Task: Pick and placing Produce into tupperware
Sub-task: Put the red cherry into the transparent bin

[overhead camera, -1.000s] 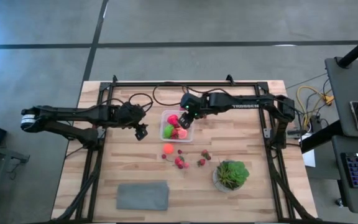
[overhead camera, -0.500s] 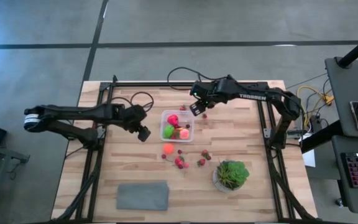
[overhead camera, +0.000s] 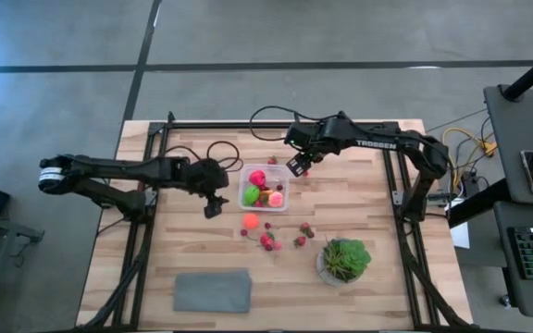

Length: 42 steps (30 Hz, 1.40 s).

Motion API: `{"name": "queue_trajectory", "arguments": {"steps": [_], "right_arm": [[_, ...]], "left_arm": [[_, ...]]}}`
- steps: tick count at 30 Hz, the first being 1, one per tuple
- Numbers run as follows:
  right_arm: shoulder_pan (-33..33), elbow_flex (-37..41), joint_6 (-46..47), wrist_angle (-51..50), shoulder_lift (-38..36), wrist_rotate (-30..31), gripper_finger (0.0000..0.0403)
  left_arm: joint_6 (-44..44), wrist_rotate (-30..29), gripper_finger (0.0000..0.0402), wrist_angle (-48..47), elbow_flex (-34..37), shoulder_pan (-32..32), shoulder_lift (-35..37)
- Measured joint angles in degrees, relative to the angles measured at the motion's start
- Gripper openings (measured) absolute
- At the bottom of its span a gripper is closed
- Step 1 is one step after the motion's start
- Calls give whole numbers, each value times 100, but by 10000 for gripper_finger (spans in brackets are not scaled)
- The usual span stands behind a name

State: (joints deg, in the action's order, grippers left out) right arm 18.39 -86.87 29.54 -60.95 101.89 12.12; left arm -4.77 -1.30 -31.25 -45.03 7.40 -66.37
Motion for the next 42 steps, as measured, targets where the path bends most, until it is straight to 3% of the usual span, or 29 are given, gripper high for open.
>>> {"name": "queue_trajectory", "arguments": {"steps": [7,13,15,19,21,24,34,42], "right_arm": [[0,0,118,-25,-55,-4,196],[0,0,385,-19,-62,-4,196],[0,0,385,-16,-62,-4,196],[0,0,352,-37,-62,-8,196],[-1,0,328,-160,-73,-30,196],[-40,0,251,-420,-108,-17,196],[-195,48,0,-545,-184,143,196],[-203,127,-271,-782,-210,149,196]], "left_arm": [[-1643,-74,235,-119,-231,70,72],[-2901,-58,235,-120,-621,531,88],[-2756,-54,235,-129,-665,642,108],[-936,304,235,-173,-538,539,207],[-570,615,235,-298,-439,354,206],[-534,970,235,-264,-359,25,157],[-540,978,235,-39,-140,-1212,-470],[-536,183,235,910,-142,-1902,-1321]]}}
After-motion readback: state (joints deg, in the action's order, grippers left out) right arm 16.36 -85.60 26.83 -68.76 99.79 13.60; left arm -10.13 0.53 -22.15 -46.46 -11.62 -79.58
